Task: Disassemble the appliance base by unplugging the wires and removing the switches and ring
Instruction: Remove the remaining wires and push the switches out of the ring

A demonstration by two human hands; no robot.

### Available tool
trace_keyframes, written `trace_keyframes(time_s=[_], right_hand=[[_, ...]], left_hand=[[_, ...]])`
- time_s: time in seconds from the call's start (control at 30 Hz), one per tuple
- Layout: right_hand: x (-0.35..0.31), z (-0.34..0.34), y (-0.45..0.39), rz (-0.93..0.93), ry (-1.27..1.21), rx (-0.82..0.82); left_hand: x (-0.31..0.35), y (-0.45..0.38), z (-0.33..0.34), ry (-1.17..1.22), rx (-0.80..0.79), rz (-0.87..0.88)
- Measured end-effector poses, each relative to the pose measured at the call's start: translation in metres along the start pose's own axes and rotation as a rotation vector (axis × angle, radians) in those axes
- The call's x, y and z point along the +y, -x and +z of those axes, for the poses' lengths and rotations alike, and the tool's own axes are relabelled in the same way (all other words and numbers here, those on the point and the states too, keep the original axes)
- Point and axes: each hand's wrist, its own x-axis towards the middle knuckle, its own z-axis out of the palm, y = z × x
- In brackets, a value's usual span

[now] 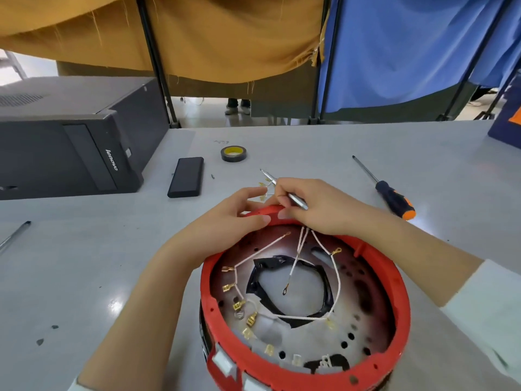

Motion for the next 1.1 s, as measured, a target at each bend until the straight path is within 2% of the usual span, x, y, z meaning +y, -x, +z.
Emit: trace_keyframes(time_s=[0.1, 0.27, 0.33, 0.5, 0.6, 0.67, 0.83, 1.0, 1.03, 1.1], right_hand=[[-0.007, -0.002, -0.003, -0.01, -0.119, 0.053], [-0.008, -0.015, 0.014, -0.01, -0.532, 0.253], [-0.003, -0.014, 0.023, 0.022, -0.603, 0.292], [0.013, -0.005, 0.032, 0.148, -0.3, 0.405], [0.014, -0.004, 0.034, 0.203, -0.043, 0.357], [0.012, -0.004, 0.037, 0.191, 0.043, 0.304], [0.009, -0.003, 0.04, 0.146, 0.122, 0.228], [0.004, 0.0, 0.042, 0.092, 0.096, 0.158], [0.003, 0.001, 0.042, 0.09, 0.099, 0.147], [0.001, 0.0, 0.042, 0.097, 0.102, 0.136]], left_hand=[[-0.002, 0.001, -0.003, -0.057, 0.029, -0.005], [-0.003, 0.001, 0.0, -0.21, 0.098, -0.027], [-0.003, 0.002, 0.003, -0.28, 0.127, -0.041], [0.0, 0.003, 0.007, -0.421, 0.158, -0.059], [0.002, 0.004, 0.006, -0.445, 0.152, -0.093], [0.002, 0.005, 0.006, -0.455, 0.15, -0.11], [0.009, 0.006, 0.007, -0.486, 0.14, -0.13], [0.023, 0.0, 0.004, -0.763, 0.064, -0.186], [0.027, -0.004, 0.004, -0.79, 0.053, -0.16], [0.033, -0.016, 0.01, -0.701, 0.005, -0.007]])
